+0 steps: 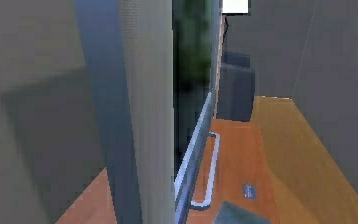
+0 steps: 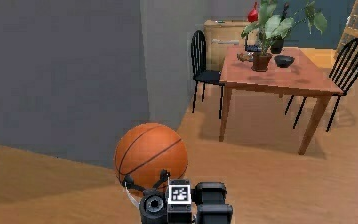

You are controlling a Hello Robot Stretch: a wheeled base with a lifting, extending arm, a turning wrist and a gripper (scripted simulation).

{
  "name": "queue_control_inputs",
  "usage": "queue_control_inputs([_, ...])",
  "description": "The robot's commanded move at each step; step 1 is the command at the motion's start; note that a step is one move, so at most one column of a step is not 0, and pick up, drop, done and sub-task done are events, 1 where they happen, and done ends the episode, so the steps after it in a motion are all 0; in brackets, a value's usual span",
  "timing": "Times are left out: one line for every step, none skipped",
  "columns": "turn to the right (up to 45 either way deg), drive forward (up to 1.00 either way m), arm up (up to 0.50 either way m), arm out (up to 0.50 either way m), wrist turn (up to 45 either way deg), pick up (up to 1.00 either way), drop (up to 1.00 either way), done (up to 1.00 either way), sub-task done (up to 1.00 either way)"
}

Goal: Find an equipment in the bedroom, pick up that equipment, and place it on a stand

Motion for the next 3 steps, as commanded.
queue_control_inputs([45.0,0.0,0.0,0.0,0.0,0.0,0.0,0.0,0.0])
queue_control_inputs([45.0,0.0,0.0,0.0,0.0,0.0,0.0,0.0,0.0])
queue_control_inputs([45.0,0.0,0.0,0.0,0.0,0.0,0.0,0.0,0.0])
